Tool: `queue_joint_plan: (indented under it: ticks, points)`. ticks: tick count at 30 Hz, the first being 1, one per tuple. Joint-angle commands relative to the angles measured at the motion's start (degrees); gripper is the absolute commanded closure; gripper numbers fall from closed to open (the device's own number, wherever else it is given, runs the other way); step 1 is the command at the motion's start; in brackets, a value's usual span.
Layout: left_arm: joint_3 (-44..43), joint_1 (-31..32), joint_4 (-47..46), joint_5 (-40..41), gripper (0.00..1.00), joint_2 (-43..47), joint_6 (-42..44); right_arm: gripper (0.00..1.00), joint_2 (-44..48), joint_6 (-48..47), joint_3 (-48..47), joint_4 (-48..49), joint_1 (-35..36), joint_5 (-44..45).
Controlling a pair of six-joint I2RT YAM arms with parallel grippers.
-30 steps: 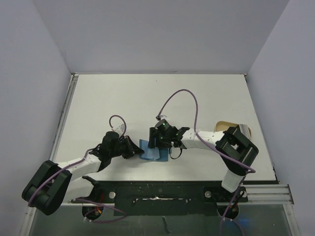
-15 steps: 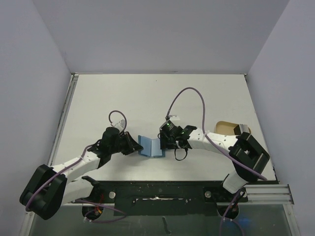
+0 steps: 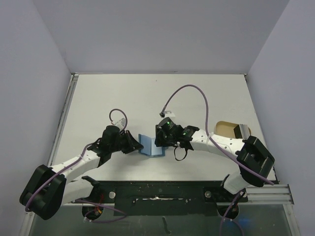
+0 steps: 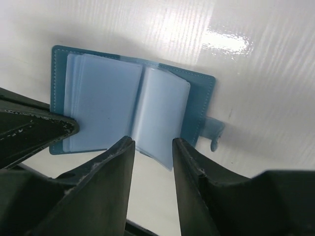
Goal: Put the credit cards into the card holder
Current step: Open the card holder at the center of the board.
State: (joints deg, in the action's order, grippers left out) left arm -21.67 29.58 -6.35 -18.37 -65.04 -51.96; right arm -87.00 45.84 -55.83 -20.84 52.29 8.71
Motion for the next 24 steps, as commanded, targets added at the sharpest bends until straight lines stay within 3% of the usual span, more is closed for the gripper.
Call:
queue_joint_plan:
  ticks: [1, 8, 17, 24]
  points:
    - [-0.7, 0.0, -7.3, -2.8, 1.00, 0.1, -1.1, 0.65, -1.4, -1.3, -1.4, 6.0, 0.3, -2.7]
    - [-0.2, -0.1, -10.2, -3.7, 1.00, -3.6, -1.4, 0.72, -5.7, -2.0, -0.6, 8.0, -0.7, -3.5]
    - [-2.7, -0.2, -3.1, 0.7, 0.70, -6.0, 1.7, 0.75, -10.0, -1.0, 1.4, 6.5, -1.0, -1.3]
    - [-3.6, -0.2, -0.5, 3.3, 0.65, -6.9, 3.4, 0.75, -10.1, -0.7, 1.5, 5.9, -1.0, -0.7]
